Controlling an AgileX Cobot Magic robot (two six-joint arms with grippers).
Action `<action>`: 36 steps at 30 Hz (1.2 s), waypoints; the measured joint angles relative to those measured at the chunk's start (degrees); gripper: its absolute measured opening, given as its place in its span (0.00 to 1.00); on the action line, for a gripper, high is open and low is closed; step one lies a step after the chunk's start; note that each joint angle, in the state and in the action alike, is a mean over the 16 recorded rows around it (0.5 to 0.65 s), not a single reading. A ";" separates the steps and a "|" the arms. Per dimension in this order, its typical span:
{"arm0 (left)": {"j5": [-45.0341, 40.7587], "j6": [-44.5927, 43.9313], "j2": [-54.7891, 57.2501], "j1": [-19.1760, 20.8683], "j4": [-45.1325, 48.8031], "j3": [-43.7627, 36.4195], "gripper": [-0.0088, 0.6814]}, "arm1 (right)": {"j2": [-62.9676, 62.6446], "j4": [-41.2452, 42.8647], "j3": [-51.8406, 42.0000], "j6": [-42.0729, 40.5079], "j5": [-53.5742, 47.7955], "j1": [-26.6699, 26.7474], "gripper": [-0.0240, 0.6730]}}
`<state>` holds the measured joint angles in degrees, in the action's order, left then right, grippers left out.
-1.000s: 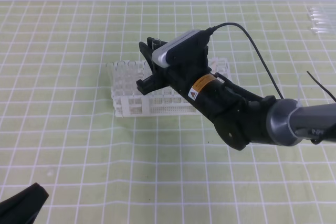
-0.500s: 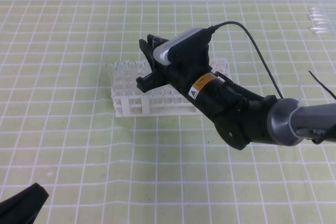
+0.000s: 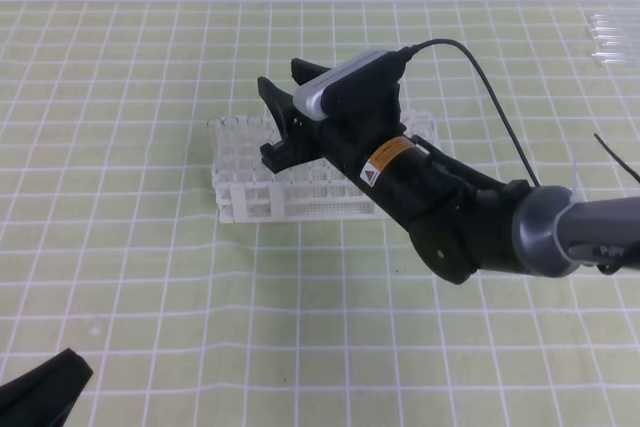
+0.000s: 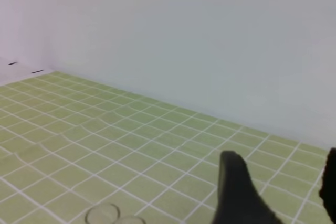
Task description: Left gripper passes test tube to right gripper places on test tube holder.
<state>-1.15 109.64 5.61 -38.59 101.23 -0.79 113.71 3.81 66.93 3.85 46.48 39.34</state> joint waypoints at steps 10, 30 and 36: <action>-0.03 -0.01 0.03 0.01 0.12 -0.07 0.01 | -8.25 1.14 -1.43 0.00 -7.69 0.00 0.46; 0.00 0.00 0.05 0.01 0.00 0.00 0.01 | -44.11 1.58 -27.47 3.54 -18.28 0.00 0.02; -0.03 -0.01 0.03 0.01 0.12 -0.07 0.01 | -48.85 1.23 -32.45 4.00 -18.07 0.00 0.02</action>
<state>-1.18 109.62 5.64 -38.58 101.35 -0.86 64.86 5.03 34.48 7.85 28.40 39.34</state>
